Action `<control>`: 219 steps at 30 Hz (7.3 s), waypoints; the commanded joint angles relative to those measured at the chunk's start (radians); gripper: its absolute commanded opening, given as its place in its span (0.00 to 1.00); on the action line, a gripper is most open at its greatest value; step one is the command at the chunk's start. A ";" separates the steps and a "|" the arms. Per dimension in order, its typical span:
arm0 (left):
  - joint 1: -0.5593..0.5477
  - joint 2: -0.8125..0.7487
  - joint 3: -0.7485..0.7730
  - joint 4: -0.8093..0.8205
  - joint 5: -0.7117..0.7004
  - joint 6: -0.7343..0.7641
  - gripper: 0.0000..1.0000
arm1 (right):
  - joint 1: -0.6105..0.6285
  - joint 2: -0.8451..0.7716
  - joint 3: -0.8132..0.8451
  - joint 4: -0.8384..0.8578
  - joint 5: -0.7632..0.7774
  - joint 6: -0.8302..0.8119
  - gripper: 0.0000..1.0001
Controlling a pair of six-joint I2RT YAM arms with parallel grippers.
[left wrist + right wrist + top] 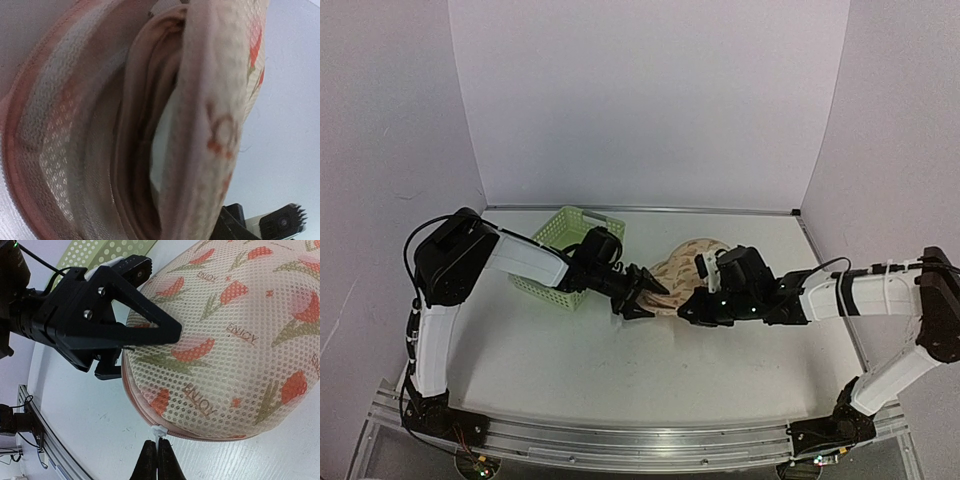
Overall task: Unzip the laundry bag and remove the bra
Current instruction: Hold the laundry bag at the center of the board, then unzip the zipper of the laundry bag, then place the laundry bag at the center of the board, then adjust the laundry bag at the center of the board, then open the lid of the laundry bag.
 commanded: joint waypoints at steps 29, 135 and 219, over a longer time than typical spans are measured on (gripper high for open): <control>0.006 -0.055 0.021 0.053 0.046 0.094 0.00 | -0.085 -0.270 -0.204 -0.146 0.219 -0.018 0.00; -0.049 -0.561 0.022 -0.543 -0.655 0.696 0.77 | -0.191 0.422 0.416 -0.225 -0.164 -0.094 0.83; 0.038 -0.186 0.308 -0.515 -0.031 0.806 0.00 | -0.191 -0.174 0.231 -0.322 -0.017 -0.115 0.84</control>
